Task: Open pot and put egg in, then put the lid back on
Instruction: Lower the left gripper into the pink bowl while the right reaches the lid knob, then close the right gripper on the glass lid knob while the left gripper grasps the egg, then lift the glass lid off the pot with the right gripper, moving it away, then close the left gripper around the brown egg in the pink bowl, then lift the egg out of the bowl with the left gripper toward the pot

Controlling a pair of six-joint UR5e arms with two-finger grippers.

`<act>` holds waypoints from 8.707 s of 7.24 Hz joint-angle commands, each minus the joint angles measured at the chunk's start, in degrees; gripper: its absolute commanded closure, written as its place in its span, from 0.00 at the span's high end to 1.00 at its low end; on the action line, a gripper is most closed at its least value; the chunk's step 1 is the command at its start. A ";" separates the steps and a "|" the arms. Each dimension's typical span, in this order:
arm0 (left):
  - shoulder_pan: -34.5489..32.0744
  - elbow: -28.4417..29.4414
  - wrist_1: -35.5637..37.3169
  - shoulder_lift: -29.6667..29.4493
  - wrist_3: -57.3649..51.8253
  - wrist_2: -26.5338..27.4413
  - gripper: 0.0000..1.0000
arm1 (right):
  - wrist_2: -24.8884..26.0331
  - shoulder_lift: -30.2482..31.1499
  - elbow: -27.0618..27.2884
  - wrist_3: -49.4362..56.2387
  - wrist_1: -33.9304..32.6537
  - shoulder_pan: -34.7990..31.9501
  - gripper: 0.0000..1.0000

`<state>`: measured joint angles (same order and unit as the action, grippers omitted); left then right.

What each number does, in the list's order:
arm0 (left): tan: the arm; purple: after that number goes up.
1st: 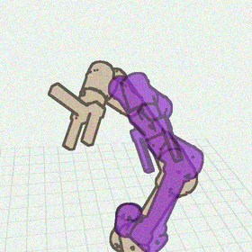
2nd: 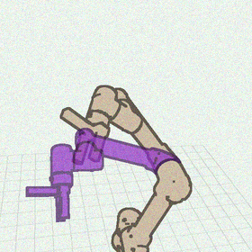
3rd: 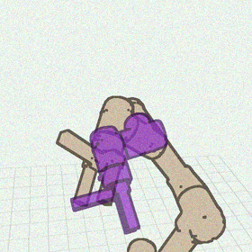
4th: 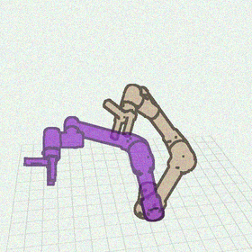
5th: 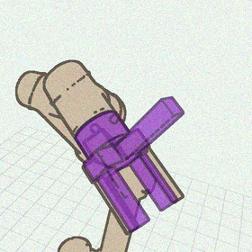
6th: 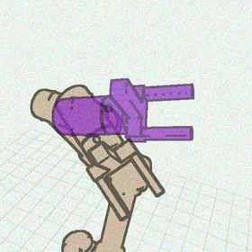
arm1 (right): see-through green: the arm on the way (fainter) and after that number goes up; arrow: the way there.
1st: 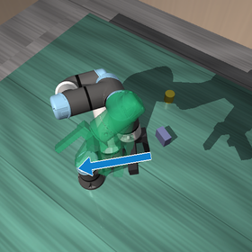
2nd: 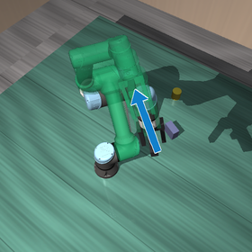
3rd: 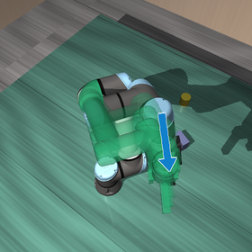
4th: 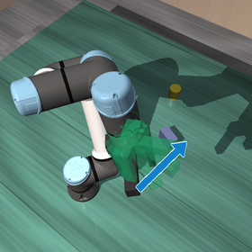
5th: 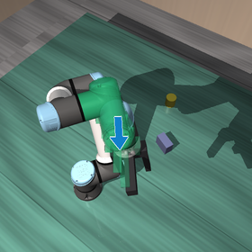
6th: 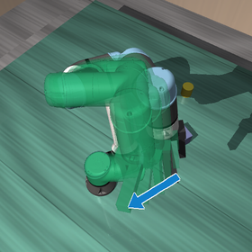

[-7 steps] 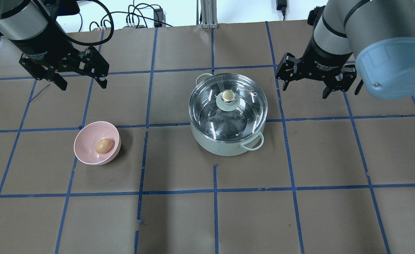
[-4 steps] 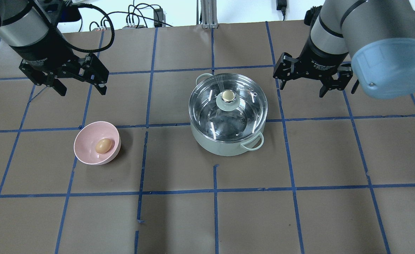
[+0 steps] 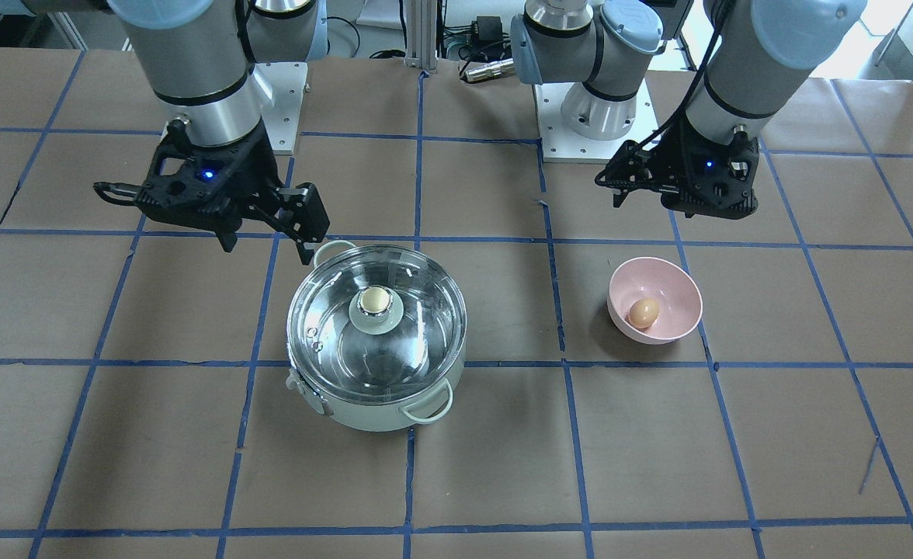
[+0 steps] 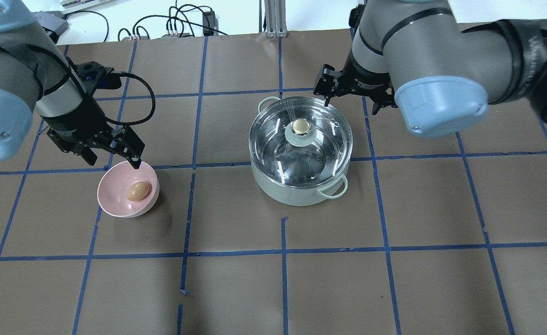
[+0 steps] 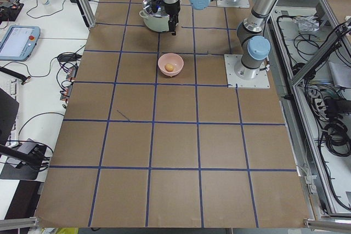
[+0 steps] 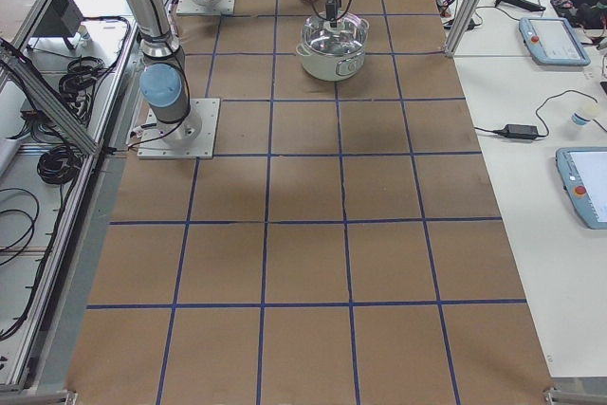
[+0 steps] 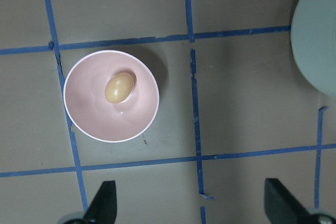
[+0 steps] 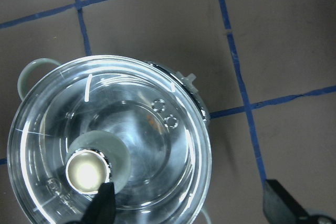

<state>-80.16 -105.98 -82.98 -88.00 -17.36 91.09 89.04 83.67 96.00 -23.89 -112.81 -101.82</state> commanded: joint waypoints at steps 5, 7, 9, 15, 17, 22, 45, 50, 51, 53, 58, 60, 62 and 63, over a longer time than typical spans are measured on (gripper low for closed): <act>8.13 -16.88 29.01 -6.04 -12.31 1.01 0.97 | 0.17 -6.77 0.15 -0.68 -7.85 -5.85 0.95; 10.46 -19.60 29.10 -6.75 -15.87 -3.01 0.97 | -0.09 -8.16 0.33 0.51 -10.05 -5.94 0.92; 10.02 -19.87 29.89 -7.79 -16.13 -3.29 0.91 | -0.01 -8.44 0.68 0.68 -9.97 -6.02 0.91; 6.33 -18.91 36.37 -12.36 -26.84 0.49 0.93 | -0.01 -8.26 1.39 2.08 -10.32 -6.11 0.34; 6.33 -18.91 37.01 -13.07 -28.70 0.58 0.99 | 0.78 -8.26 -2.10 3.93 -8.49 -6.03 0.34; 6.42 -19.08 36.84 -14.22 -28.97 3.65 1.00 | 0.00 -3.97 -6.26 8.47 0.55 3.78 0.34; 4.66 -18.03 36.84 -15.80 -19.03 -3.11 0.74 | -0.10 -1.41 -3.80 23.54 6.99 16.91 0.36; 3.43 -17.94 37.19 -15.36 -18.25 -2.85 0.25 | -0.18 -1.23 -3.62 23.62 6.99 16.91 0.36; 3.17 -17.94 37.28 -14.93 -17.37 -2.94 0.25 | -0.18 -1.23 -3.54 23.62 6.99 16.91 0.37; 2.64 -17.94 37.36 -14.66 -17.19 -2.94 0.23 | -0.10 -1.23 -3.54 24.59 6.99 16.91 0.36; 0.44 -11.47 27.05 -9.15 -12.64 -2.06 0.16 | -0.18 -1.15 -3.27 24.59 6.99 16.91 0.37; -0.52 -5.05 19.11 -8.15 -7.82 -2.93 0.16 | -0.18 -1.15 -3.27 24.59 6.99 16.91 0.37; -10.49 -0.13 19.08 -8.76 4.54 -3.90 0.16 | -0.18 -1.23 -3.27 24.59 6.99 16.91 0.37; -15.16 3.47 19.52 -10.07 15.40 -5.30 0.16 | -0.18 -1.23 -3.27 24.59 6.99 17.00 0.37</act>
<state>-89.43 -106.64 -63.61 -96.90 -13.26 87.06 88.86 82.48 92.72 0.71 -105.82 -84.89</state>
